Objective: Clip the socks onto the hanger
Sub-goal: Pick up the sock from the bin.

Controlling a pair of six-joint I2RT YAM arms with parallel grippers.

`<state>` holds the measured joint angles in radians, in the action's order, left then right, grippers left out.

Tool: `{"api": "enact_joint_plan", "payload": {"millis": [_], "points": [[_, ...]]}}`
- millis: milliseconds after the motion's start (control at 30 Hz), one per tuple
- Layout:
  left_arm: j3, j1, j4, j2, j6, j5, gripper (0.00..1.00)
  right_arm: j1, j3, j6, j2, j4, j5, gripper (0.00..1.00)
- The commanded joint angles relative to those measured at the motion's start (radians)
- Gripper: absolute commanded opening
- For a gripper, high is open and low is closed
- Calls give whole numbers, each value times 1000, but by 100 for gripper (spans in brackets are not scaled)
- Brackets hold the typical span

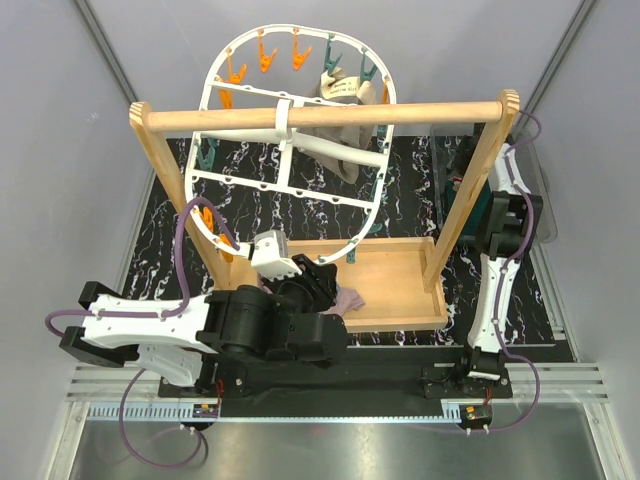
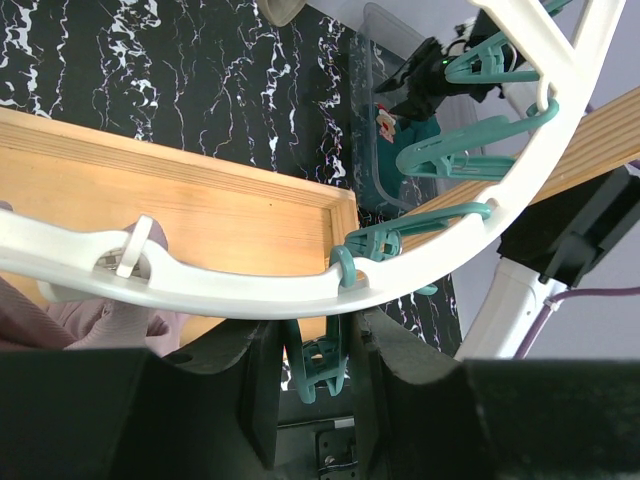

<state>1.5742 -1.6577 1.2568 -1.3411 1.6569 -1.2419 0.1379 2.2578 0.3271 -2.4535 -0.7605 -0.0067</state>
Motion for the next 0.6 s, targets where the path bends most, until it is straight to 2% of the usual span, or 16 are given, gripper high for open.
{"api": "enact_joint_plan", "payload": {"millis": [0,133,300,400,433,467,567], "points": [[0,1,0,36,35,-56,0,-20,37,-5,-13,-51,128,56],[0,3,-2,33,37,-54,0,-23,-14,-3,-27,-20,142,55],[0,3,1,36,38,-56,0,-23,38,-16,-108,-57,128,51],[0,3,9,37,43,-59,0,-21,31,-16,-117,-39,113,37],[1,1,7,37,43,-60,0,-23,31,-20,-116,-36,109,27],[3,3,7,36,41,-59,0,-23,35,-22,-114,-37,109,21],[3,3,6,31,38,-57,0,-21,7,-17,-66,-27,119,11]]}}
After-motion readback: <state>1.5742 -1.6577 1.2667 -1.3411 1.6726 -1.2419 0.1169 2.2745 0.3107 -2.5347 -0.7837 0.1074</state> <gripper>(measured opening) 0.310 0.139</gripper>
